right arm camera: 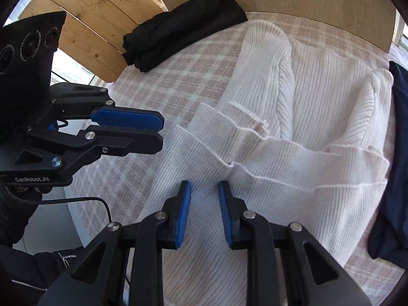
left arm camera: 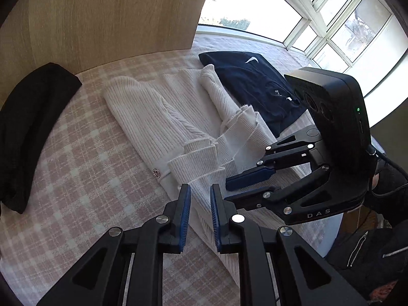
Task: Fold clothes
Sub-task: 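Grasp the folded sweater edge with both grippers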
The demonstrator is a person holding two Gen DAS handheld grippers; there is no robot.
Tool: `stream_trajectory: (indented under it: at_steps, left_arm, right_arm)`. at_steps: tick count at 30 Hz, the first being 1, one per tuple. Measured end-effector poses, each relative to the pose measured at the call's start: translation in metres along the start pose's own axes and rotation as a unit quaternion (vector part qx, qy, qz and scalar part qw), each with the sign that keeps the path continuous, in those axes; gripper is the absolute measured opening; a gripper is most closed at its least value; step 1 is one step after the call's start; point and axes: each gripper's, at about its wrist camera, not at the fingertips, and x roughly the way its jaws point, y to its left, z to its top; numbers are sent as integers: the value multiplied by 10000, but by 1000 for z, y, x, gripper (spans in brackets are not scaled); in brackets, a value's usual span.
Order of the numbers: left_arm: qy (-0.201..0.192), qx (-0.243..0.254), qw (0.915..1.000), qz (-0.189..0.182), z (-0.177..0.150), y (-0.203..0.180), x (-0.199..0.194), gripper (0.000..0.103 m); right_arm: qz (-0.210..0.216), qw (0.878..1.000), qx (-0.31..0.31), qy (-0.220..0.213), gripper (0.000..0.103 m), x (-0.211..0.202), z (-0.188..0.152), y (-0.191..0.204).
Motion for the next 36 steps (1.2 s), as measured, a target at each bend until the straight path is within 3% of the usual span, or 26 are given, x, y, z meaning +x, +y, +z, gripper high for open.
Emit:
stream_trajectory:
  at_steps: [3,6,9,10,13,17,18,20,22,25,27,31,34,36]
  left_arm:
    - [52,222,9995,-203,0,-17,6,14]
    - [239,490,9984,-130,0,-30,26,18]
    - [469,420,9980,30,-2,-19,51,16]
    - [444,278,9986,-109,-2,-12,53,16]
    - [339,196,9992,46,-2,-6,39,16]
    - [115,-103,9999,-49,-4,4,14,26]
    - [100,-144,9998,-99,-6,4,10,32]
    - [157,-175,9997,-114,-9,5,12,38]
    - [261,-229,9993,-119,-12,7,19,38]
    - [421,-424,9979,-259,-12,7,35,39]
    - [510,-403,9976,-250,-11,4,44,44]
    - [508,-490,9971,-274,-6,6,50,44]
    - [444,-491,9972,-356,-2,5,50,42]
    - [429,-536,9966,-448,-1,7,52,32]
  right_arm:
    - [-225,9991,4,-348,23,-37,-12,-2]
    - [-432,9972,189,-586,24,-68,-27,-16]
    - [-501,9962,461,-537,24,-75,-41,-39]
    - [-451,9963,599,-429,24,-67,-43,-48]
    - [-1108,9916,661,42,23,-41,-51,-64]
    - [-1084,9906,677,-482,24,-72,-54,-56]
    - [-1202,9888,616,-628,27,-81,-53,-52]
    - [-1640,9830,417,-710,45,-88,-50,-48]
    - [-1915,9792,269,-613,49,-83,-46,-51]
    - [-1775,9824,407,-417,49,-75,-42,-66]
    - [-1584,9852,593,-279,49,-67,-40,-75]
    - [-1682,9840,574,-96,49,-51,-34,-80]
    - [-1649,9850,510,-11,49,-43,-30,-81]
    - [-1599,9859,498,68,49,-37,-28,-83]
